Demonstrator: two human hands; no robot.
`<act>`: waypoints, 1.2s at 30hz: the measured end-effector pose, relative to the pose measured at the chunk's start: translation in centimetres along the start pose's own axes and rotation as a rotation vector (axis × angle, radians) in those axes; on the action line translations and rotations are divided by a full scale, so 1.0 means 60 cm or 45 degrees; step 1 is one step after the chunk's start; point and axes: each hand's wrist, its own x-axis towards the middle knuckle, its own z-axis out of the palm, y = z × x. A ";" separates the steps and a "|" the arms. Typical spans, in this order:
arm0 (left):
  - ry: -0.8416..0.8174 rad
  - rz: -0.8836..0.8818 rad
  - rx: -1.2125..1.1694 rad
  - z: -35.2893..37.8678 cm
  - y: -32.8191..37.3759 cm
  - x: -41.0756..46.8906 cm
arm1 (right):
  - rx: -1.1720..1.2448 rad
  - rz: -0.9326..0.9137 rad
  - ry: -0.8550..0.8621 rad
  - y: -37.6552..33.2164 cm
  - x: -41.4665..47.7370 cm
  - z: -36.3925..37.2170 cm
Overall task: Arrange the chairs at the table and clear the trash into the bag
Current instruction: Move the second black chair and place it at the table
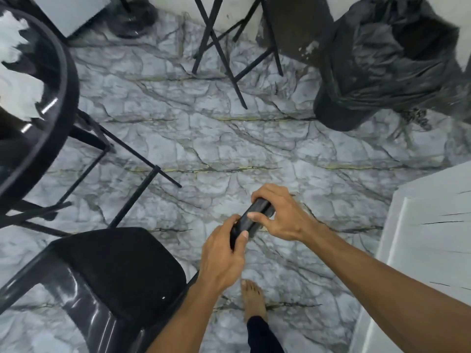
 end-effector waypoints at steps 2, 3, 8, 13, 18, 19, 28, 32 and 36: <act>-0.036 -0.023 -0.033 -0.014 -0.001 -0.026 | -0.008 -0.004 0.000 -0.028 -0.018 0.012; -0.033 -0.032 -0.079 -0.020 0.000 -0.040 | -0.011 -0.004 0.004 -0.042 -0.027 0.018; 0.201 0.004 -0.248 -0.069 0.016 -0.103 | -0.024 -0.060 0.088 -0.144 -0.034 0.017; 0.431 0.121 -0.376 -0.178 0.046 -0.141 | -0.171 -0.304 0.166 -0.300 0.016 -0.033; 0.467 0.281 -0.443 -0.262 0.056 -0.232 | -0.302 -0.516 0.217 -0.424 -0.012 -0.038; 0.444 0.283 -0.448 -0.268 0.055 -0.246 | -0.316 -0.521 0.218 -0.440 -0.023 -0.033; 0.509 0.266 -0.538 -0.336 0.037 -0.428 | -0.294 -0.475 0.243 -0.580 -0.128 -0.013; 0.523 0.258 -0.559 -0.378 0.081 -0.473 | -0.156 -0.422 0.173 -0.628 -0.161 -0.005; 0.496 0.249 -0.508 -0.397 0.116 -0.509 | -0.090 -0.366 0.095 -0.649 -0.182 -0.009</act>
